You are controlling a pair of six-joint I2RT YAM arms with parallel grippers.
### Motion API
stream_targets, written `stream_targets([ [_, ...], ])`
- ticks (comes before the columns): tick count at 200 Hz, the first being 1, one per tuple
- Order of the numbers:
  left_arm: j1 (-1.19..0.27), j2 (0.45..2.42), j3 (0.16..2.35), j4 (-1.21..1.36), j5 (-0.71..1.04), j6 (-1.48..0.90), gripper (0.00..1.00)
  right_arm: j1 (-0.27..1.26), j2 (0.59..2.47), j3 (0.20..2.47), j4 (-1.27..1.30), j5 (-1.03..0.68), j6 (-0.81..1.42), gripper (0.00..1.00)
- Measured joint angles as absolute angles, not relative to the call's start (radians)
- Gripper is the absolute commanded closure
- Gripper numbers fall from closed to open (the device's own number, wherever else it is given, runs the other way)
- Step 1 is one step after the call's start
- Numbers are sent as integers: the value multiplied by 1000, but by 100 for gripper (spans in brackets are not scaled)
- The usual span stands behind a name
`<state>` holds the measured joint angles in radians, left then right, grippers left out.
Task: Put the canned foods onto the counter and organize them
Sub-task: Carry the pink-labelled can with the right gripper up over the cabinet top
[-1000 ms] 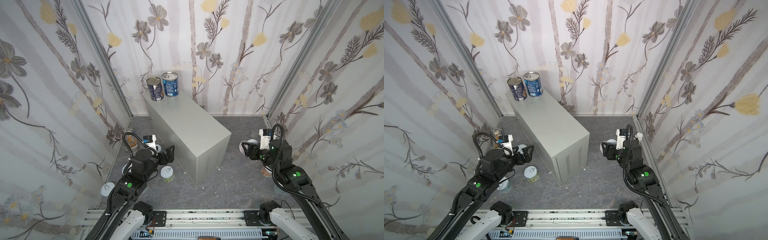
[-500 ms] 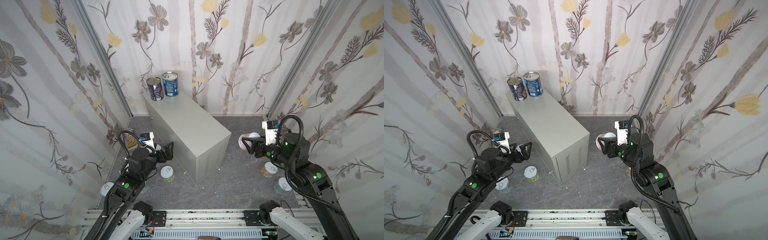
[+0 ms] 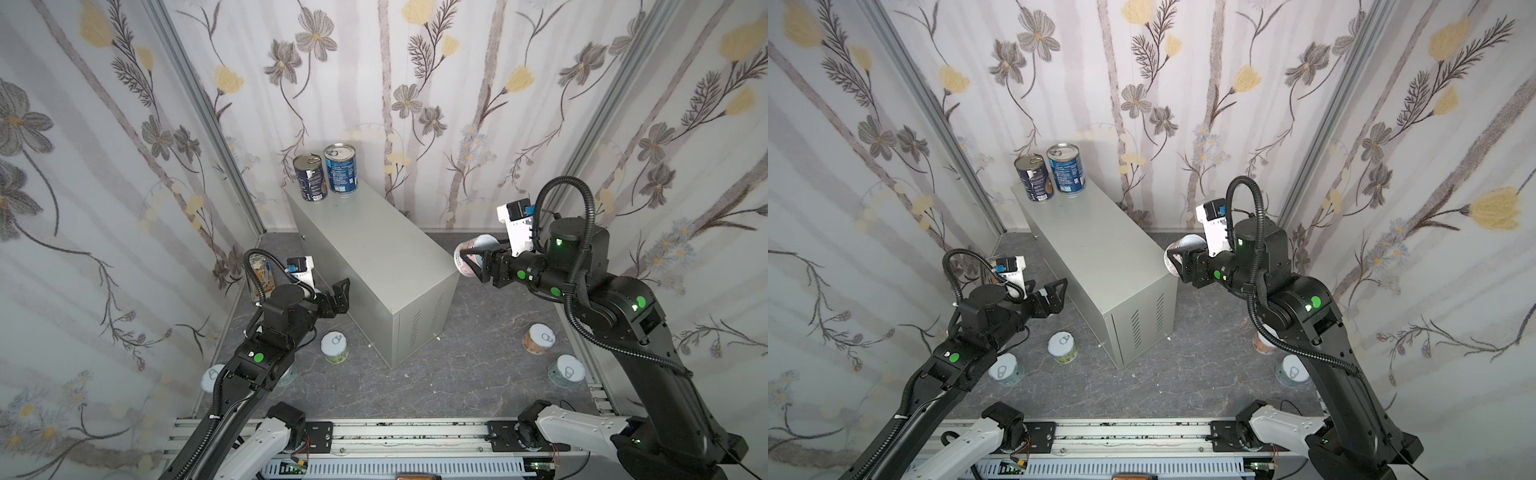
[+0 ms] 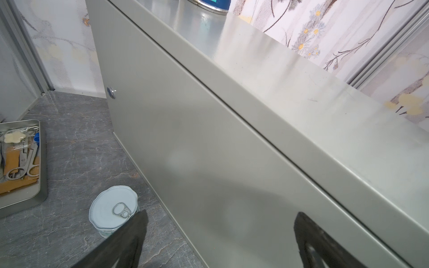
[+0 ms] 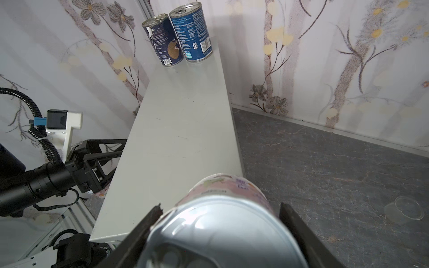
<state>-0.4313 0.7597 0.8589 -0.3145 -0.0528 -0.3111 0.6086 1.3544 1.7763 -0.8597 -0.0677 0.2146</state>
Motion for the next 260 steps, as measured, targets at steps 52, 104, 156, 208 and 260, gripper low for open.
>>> stream_targets([
  [52,-432,774,868,-314,-52,-290,0,701,1545,2004,-986,-16,186,36],
  [104,-433,774,865,-310,-50,-282,0,826,1741,2217,-1098,10,136,33],
  [156,-433,777,856,-309,-47,-265,0,869,1840,2250,-1124,-2,104,33],
  [208,-433,778,856,-299,-29,-265,0,875,1883,2273,-1116,-20,88,20],
  [260,-433,761,864,-299,5,-252,0,876,1915,2273,-1115,-28,67,12],
])
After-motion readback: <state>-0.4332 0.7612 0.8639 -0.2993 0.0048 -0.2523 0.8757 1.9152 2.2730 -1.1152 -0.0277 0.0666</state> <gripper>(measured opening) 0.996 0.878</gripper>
